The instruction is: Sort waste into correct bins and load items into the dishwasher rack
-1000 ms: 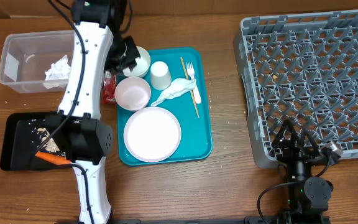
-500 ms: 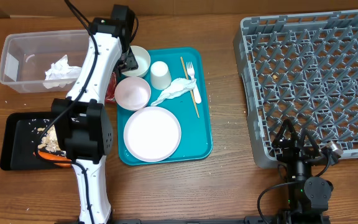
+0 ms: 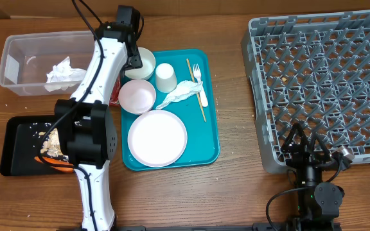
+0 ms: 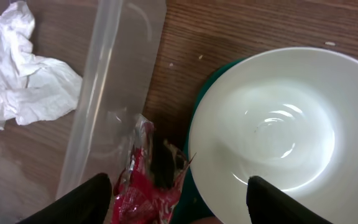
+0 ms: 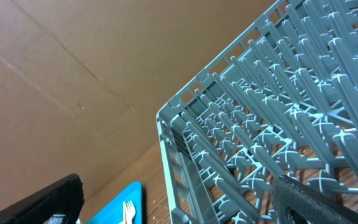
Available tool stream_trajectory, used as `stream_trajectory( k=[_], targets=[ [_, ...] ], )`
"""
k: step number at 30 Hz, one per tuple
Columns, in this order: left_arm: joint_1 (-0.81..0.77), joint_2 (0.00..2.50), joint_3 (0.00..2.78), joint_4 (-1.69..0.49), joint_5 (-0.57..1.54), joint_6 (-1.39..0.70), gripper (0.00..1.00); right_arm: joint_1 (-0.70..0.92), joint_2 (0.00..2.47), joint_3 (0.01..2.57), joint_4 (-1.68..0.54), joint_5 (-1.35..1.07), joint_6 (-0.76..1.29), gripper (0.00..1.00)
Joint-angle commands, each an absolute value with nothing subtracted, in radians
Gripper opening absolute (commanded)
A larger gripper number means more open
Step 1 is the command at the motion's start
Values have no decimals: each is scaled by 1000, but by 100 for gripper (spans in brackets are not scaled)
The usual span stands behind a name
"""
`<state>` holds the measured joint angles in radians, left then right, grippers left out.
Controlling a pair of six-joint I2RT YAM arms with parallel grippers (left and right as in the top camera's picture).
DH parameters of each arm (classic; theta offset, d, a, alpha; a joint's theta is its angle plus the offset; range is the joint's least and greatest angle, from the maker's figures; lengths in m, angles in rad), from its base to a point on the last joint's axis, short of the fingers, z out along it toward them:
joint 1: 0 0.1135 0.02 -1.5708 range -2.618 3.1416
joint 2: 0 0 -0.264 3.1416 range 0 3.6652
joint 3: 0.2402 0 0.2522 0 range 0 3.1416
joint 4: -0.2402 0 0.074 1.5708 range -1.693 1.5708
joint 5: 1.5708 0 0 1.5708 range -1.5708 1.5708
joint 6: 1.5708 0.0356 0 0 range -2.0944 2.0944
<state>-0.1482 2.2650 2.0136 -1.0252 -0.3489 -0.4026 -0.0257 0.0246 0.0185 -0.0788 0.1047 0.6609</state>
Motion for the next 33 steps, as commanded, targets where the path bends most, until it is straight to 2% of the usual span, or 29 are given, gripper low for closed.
stream_trajectory(
  k=[1,7,11,13,28,33],
  targets=[
    [-142,2269,1965,-982,-367,-326,72,-28,24,9,-73,112,654,100],
    [-131,2269,1954,-966,-369,-324,70,-28,24,9,-73,112,654,100],
    [-131,2269,1953,-959,-369,-324,58,-28,24,9,-73,112,654,100],
    [-131,2270,1953,-959,-369,-325,56,-28,24,9,-73,112,654,100],
    [-131,2302,1952,-956,-331,-327,57,-28,24,9,-73,112,654,100],
    [-131,2305,1952,-952,-359,-328,54,-28,24,9,-73,112,654,100]
  ],
)
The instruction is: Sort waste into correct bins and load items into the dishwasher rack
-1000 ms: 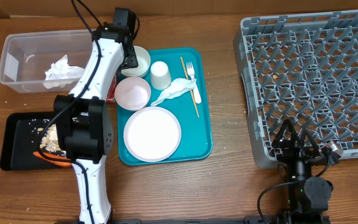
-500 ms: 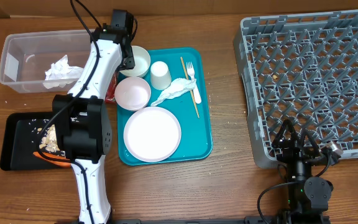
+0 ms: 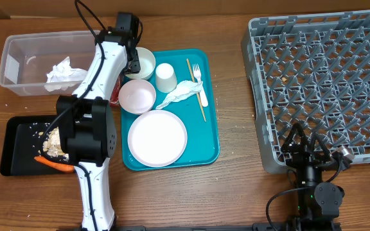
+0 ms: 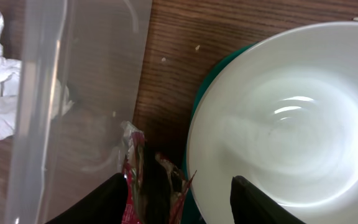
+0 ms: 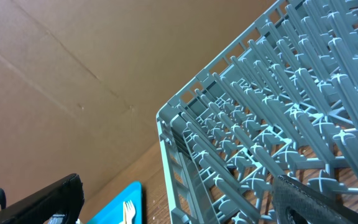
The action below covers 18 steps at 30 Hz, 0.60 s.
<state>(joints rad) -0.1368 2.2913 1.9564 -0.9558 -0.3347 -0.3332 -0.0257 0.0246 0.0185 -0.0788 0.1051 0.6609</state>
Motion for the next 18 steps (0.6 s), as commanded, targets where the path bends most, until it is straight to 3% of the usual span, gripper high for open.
stream_trajectory(
  k=[1,4,7,14,18],
  targets=[
    [-131,2305,1952,-952,-358,-328,51,-28,24,9,-73,112,654,100],
    [-131,2305,1952,-953,-359,-328,42,-28,24,9,-73,112,654,100],
    [-131,2305,1952,-953,-359,-328,43,-28,24,9,-73,112,654,100],
    [-131,2305,1952,-957,-359,-320,31,-28,24,9,-73,112,654,100],
    [-131,2304,1958,-976,-370,-321,13,-28,24,9,-73,112,654,100]
  ],
)
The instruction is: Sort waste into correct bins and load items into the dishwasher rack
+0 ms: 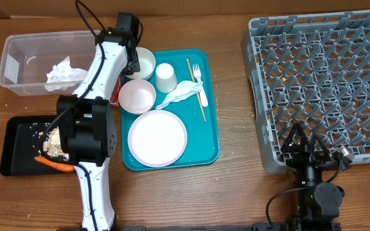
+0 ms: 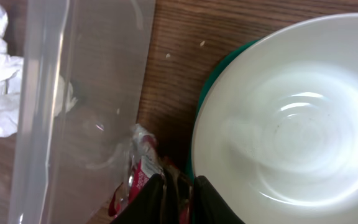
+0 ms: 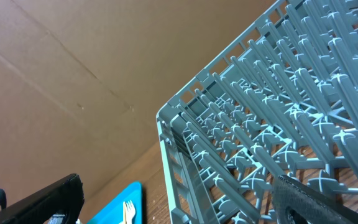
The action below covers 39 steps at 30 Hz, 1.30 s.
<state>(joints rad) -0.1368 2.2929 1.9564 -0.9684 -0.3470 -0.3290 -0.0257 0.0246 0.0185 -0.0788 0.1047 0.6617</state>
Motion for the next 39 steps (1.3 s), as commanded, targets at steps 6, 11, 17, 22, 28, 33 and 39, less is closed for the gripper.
stream_trajectory(
  k=[6,11,17,22,28,33,39],
  targets=[
    [-131,2262,1967,-1010,-365,-321,4,-28,24,9,-73,112,654,100],
    [-144,2217,2030,-1076,-357,-321,4,-28,24,9,-73,112,654,100],
    [-162,2104,2100,-1146,-302,-321,4,-28,24,9,-73,112,654,100],
    [-159,1993,2100,-1092,-269,-321,4,-28,24,9,-73,112,654,100],
    [-73,1980,2096,-951,-314,-378,4,-28,24,9,-73,112,654,100],
    [93,2029,2096,-862,-366,-458,19,-28,24,9,-73,112,654,100],
    [226,2072,2096,-952,-256,-457,100,-28,24,9,-73,112,654,100]
  ],
)
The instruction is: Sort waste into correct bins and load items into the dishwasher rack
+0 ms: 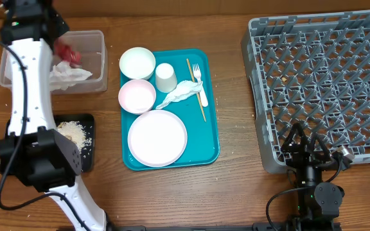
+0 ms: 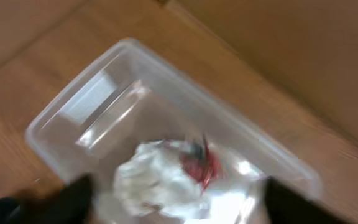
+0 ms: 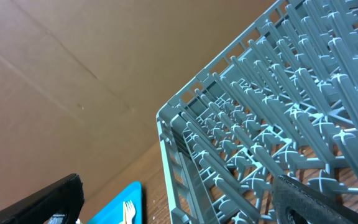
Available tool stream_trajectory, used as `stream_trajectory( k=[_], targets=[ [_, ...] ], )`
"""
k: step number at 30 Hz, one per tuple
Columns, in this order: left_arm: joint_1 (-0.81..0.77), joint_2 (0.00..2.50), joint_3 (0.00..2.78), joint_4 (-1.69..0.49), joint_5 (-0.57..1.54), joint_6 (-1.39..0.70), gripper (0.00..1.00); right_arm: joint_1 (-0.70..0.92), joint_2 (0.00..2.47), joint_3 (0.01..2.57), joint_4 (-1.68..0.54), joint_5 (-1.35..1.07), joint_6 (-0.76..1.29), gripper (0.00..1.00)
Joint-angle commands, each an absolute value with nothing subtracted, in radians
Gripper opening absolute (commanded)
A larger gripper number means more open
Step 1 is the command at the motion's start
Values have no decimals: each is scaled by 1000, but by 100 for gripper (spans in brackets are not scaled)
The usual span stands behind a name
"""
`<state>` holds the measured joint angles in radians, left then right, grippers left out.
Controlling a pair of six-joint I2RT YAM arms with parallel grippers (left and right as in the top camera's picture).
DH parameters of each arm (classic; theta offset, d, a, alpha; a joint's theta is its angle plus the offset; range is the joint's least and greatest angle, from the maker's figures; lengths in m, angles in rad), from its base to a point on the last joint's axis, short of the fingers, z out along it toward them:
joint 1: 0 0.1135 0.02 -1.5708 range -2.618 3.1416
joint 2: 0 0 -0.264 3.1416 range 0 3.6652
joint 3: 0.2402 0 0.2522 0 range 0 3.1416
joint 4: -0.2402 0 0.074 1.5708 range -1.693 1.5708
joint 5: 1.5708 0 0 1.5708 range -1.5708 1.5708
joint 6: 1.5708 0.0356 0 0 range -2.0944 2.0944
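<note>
A red wrapper (image 1: 69,52) lies in the clear bin (image 1: 98,38) against a crumpled white tissue (image 1: 63,72). The blurred left wrist view shows the same wrapper (image 2: 201,163) and tissue (image 2: 154,183). My left gripper (image 1: 58,33) (image 2: 179,202) hovers over the bin, open, with nothing between its fingers. On the teal tray (image 1: 212,144) sit a white bowl (image 1: 137,63), a pink bowl (image 1: 137,95), a plate (image 1: 157,137), a cup (image 1: 166,77), a fork (image 1: 198,77) and a tissue (image 1: 182,93). My right gripper (image 1: 308,153) (image 3: 185,205) rests open at the front corner of the grey dish rack (image 1: 326,70).
A black tray (image 1: 87,154) with food scraps (image 1: 73,133) sits at the front left, partly hidden by the left arm. A chopstick (image 1: 196,96) lies on the teal tray beside the fork. Cardboard walls the back edge.
My left gripper was shut on the red wrapper beside the white bowl. Now it is over the clear bin, open, and the wrapper lies inside on the tissue. The right arm has not moved.
My left gripper stood open around the red wrapper between the clear bin and the teal tray. Its fingers then stood closer together, then shut on the wrapper. Now the wrapper is in the clear bin and the gripper is open above it.
</note>
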<state>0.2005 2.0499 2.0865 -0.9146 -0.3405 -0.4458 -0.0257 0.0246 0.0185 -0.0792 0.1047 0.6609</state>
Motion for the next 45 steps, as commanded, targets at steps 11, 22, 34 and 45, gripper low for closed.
stream_trajectory(
  k=[11,22,34,45],
  targets=[
    [113,2038,2098,-1022,562,-284,100,-28,24,9,-73,112,654,100],
    [-493,2048,2094,-1150,-43,-219,100,-28,24,9,-73,112,654,100],
    [-594,2292,2091,-1146,-355,28,88,-28,24,9,-73,112,654,100],
    [-556,2335,2090,-1048,-152,215,78,-28,24,9,-73,112,654,100]
  ],
)
